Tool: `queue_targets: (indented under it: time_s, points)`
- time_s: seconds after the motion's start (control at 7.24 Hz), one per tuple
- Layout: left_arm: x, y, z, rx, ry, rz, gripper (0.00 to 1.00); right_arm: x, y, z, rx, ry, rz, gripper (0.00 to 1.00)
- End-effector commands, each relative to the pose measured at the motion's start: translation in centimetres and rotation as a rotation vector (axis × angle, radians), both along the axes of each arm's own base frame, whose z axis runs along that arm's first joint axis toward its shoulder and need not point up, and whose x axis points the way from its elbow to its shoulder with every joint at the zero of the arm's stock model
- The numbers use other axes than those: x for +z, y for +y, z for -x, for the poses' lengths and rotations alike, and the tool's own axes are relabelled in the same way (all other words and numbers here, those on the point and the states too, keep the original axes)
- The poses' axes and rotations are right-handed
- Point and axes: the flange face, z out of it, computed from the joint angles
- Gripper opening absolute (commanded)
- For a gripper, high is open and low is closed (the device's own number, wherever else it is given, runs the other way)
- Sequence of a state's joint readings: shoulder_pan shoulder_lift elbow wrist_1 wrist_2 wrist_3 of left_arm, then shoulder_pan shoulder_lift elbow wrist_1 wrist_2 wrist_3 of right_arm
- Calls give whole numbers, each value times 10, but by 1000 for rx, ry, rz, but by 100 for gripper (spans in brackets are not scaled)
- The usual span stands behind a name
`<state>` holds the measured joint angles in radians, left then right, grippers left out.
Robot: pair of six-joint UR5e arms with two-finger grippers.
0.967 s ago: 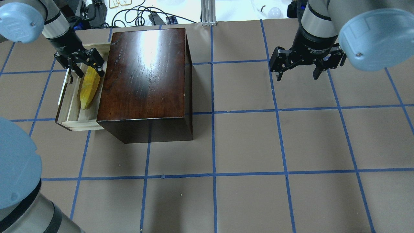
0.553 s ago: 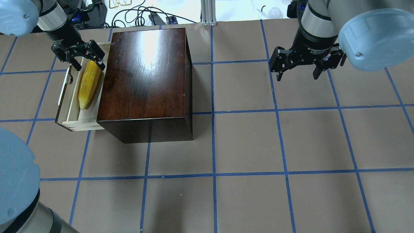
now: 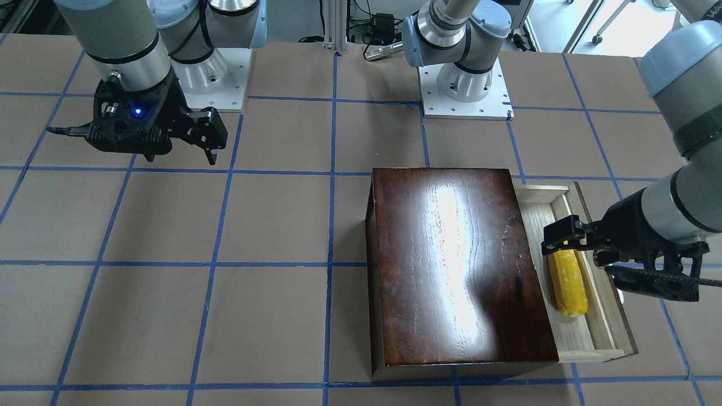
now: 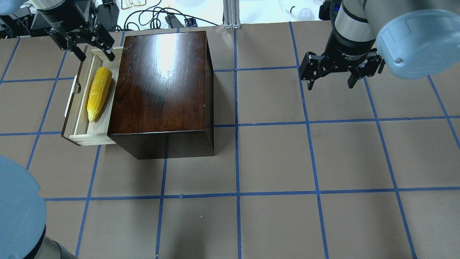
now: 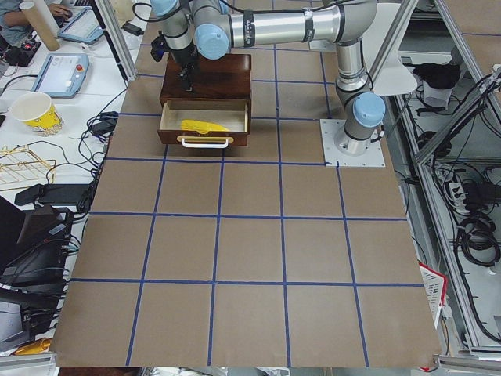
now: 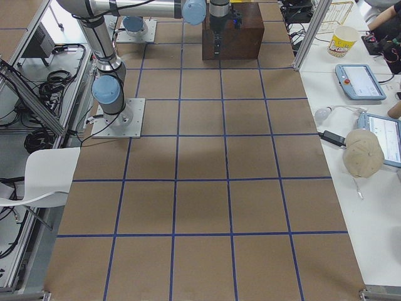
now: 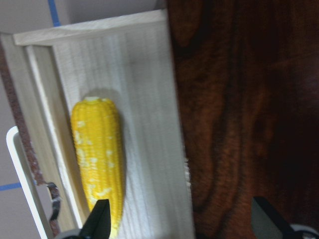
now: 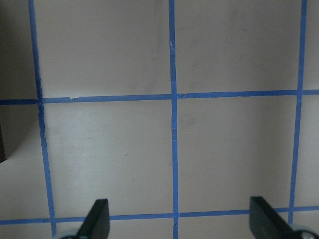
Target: Open drawer and put corn inside
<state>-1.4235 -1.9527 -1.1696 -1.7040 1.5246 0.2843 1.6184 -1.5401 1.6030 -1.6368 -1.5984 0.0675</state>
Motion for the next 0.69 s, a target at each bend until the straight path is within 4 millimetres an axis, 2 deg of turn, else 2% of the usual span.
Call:
queue_targets:
  time_s: [0.0, 0.14, 0.28, 0.41, 0.55]
  points:
    - [18, 24, 90, 9, -80, 13, 100, 0, 0, 0, 0, -1, 0, 100]
    - [19, 39, 125, 2, -89, 6, 100, 0, 0, 0, 0, -2, 1, 100]
    - [20, 55, 139, 21, -94, -1, 100, 0, 0, 0, 0, -2, 0, 100]
    - [28, 69, 139, 17, -89, 6, 100, 0, 0, 0, 0, -2, 1, 100]
    - [25, 81, 137, 15, -89, -6, 100, 0, 0, 0, 0, -2, 0, 100]
